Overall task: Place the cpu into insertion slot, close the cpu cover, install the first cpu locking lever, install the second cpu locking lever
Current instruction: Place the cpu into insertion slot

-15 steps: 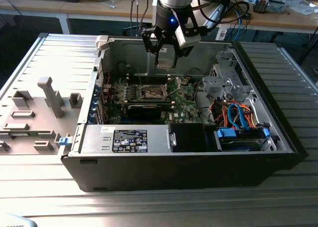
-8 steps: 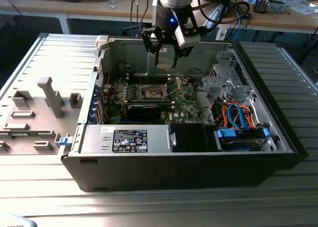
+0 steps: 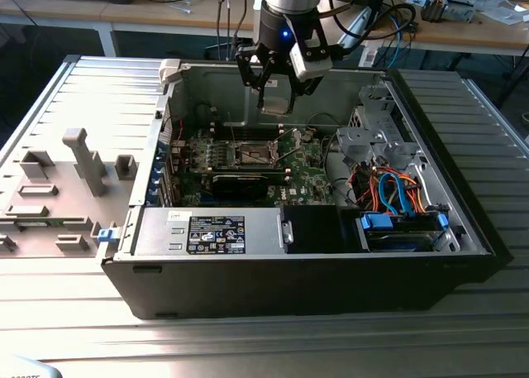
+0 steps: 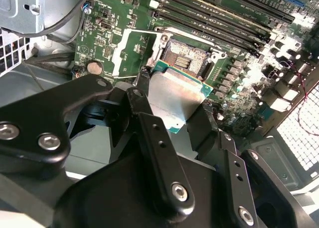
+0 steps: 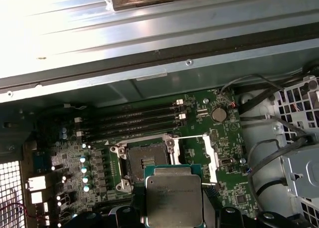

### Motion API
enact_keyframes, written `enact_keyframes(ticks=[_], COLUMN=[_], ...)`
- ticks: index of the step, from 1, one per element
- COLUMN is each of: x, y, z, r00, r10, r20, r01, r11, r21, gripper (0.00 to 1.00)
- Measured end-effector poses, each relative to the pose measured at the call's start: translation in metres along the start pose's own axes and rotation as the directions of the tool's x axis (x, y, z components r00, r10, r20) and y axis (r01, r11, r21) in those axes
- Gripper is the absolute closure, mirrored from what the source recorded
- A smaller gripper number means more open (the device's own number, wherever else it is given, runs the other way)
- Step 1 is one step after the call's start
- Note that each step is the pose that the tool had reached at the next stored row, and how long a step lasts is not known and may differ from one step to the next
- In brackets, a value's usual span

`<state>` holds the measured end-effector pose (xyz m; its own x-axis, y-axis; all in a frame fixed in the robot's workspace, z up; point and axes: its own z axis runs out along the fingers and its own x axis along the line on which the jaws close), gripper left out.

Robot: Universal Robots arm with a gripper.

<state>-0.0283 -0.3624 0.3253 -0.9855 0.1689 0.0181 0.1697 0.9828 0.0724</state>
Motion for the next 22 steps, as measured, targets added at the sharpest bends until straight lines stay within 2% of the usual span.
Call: enact_keyframes(ticks=[22], x=[0.0000], y=[0.0000], z=[0.0005], r00=[0.9981], r10=[0.061], r20=[0.0052], r01=[-0.061], r11=[0.9981], r21=[0.0024], gripper=[0.45])
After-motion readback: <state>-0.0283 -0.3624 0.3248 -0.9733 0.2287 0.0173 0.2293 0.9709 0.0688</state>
